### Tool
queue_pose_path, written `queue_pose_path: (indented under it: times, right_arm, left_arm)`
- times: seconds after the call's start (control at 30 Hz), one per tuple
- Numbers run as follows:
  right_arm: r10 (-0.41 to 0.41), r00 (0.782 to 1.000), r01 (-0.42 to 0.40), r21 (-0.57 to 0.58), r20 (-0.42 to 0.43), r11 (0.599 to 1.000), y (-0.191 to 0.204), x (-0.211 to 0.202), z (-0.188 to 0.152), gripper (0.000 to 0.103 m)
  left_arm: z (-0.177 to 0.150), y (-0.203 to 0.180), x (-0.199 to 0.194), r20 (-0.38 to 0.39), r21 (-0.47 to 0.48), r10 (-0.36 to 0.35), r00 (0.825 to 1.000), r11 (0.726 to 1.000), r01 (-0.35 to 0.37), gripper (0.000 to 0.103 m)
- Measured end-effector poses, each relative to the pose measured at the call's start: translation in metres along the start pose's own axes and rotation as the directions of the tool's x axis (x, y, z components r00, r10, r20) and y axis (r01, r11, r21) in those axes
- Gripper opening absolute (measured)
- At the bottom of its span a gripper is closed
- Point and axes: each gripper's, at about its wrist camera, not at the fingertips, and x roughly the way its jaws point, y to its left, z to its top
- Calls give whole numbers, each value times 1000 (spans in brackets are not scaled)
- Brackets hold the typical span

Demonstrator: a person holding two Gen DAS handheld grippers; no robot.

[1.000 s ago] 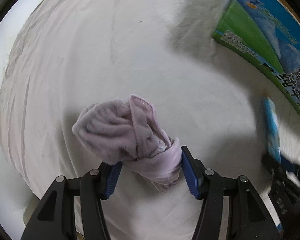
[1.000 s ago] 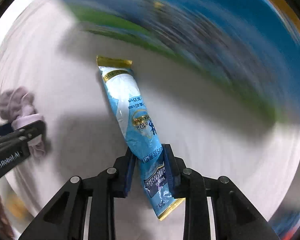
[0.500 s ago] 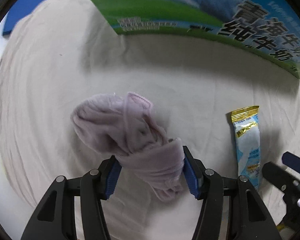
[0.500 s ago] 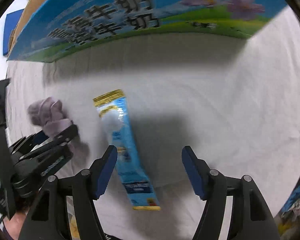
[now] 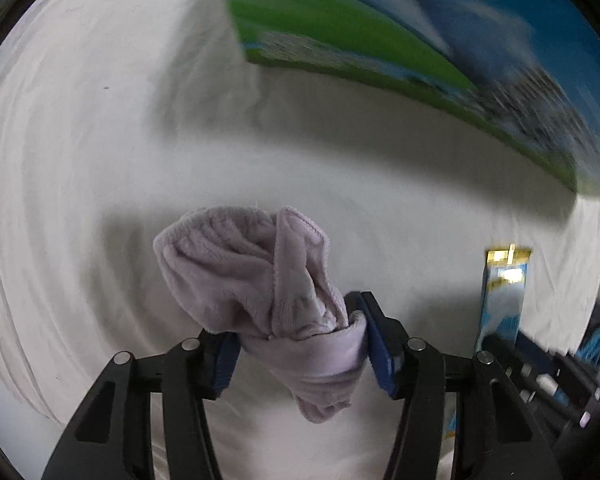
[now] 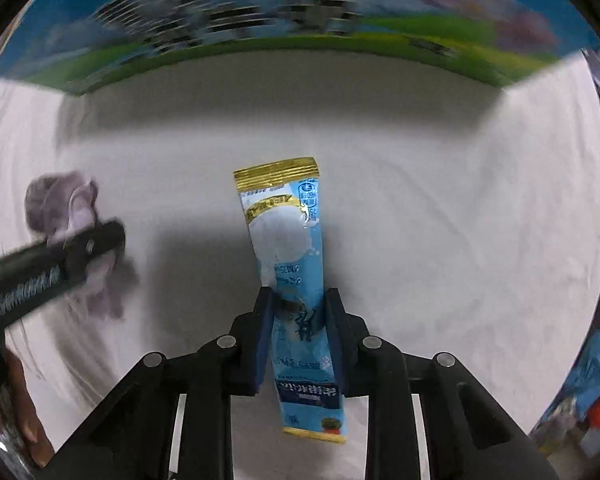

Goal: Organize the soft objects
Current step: 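Place the pouch and cloth into the box and open both tools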

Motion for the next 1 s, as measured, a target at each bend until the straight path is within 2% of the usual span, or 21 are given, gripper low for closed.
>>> queue_pose_path:
  times: [0.13, 0.2, 0.27, 0.37, 0.4, 0.43, 0.47, 0.57, 0.7, 0.83, 1.0]
  right_arm:
    - [54, 997, -52, 41, -53, 998, -15, 6, 16, 28]
    - [42, 997, -39, 50, -62, 998, -20, 8, 22, 33]
    - [8, 999, -7, 36, -49, 999, -25, 15, 21, 39]
    - [1, 999, 1, 55, -42, 998, -16, 24, 25, 39]
    - [5, 999, -2, 59, -38, 998, -12, 24, 16, 38]
    - [7, 999, -5, 57, -35, 998, -15, 22, 3, 36]
    - [13, 999, -11, 50, -32, 999, -27, 15, -26, 26]
    - [1, 1000, 0, 31, -31, 1000, -22, 13, -41, 20]
    - [42, 999, -41, 25, -15, 999, -22, -8, -48, 17]
    - [102, 994, -103, 33, 32, 994, -34, -41, -55, 17]
    - [183, 974, -187, 18, 131, 982, -40, -107, -56, 16]
  left_arm:
    - [-17, -28, 4, -10, 108, 41, 999, 993, -40, 52]
    - [-21, -35, 12, -13, 124, 69, 998, 990, -67, 53]
    - [-16, -49, 16, 25, 142, 107, 994, 984, -109, 53]
    - [-17, -56, 19, 27, 152, 113, 993, 982, -116, 53]
    - [-15, -55, 20, 24, 149, 109, 994, 983, -111, 53]
    - [-14, -55, 19, 22, 150, 107, 994, 983, -109, 52]
    - [-13, -56, 18, 24, 147, 109, 994, 983, -111, 51]
    - [-16, -39, 11, 34, 146, 101, 994, 984, -105, 51]
    - [-35, -31, -17, 80, 155, 57, 995, 985, -69, 51]
    - [-34, -31, -62, 143, 169, 9, 990, 985, -33, 51]
    - [-29, -34, -130, 237, 197, -74, 969, 980, 26, 51]
